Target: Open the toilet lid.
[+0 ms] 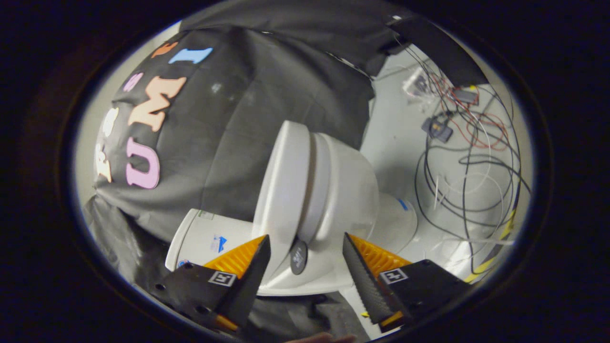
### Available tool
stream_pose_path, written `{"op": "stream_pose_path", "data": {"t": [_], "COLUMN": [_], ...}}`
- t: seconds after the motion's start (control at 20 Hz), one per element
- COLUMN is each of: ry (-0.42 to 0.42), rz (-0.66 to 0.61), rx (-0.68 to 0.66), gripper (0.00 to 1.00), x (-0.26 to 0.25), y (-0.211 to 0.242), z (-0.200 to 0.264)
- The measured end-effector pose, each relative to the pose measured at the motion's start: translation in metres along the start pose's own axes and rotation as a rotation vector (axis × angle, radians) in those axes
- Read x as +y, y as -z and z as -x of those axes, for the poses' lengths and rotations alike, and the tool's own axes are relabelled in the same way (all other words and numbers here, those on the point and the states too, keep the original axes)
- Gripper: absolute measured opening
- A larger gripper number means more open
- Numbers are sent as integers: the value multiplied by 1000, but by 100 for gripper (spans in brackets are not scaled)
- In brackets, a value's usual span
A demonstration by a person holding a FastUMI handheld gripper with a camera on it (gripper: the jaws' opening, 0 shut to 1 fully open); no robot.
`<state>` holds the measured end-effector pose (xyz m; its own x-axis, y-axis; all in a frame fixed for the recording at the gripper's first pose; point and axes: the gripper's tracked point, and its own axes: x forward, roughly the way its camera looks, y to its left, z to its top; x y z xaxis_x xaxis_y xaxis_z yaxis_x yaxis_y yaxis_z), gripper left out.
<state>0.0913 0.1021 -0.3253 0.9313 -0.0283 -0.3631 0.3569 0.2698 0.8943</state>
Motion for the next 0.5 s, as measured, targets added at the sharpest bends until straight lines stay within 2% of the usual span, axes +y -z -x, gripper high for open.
{"op": "stream_pose_path", "data": {"t": [0.1,0.2,0.3,0.4,0.45,0.5], "ry": [8,-33,-6,36,45,67], "rz": [-35,-60,-56,-36,-41,-16], "rx": [63,73,80,49,28,44], "gripper": [63,40,12,12,9,6], "x": [-3,8,6,6,10,5], "y": [13,14,15,13,0,13], "z": [-10,-14,-17,-19,25,-19]}}
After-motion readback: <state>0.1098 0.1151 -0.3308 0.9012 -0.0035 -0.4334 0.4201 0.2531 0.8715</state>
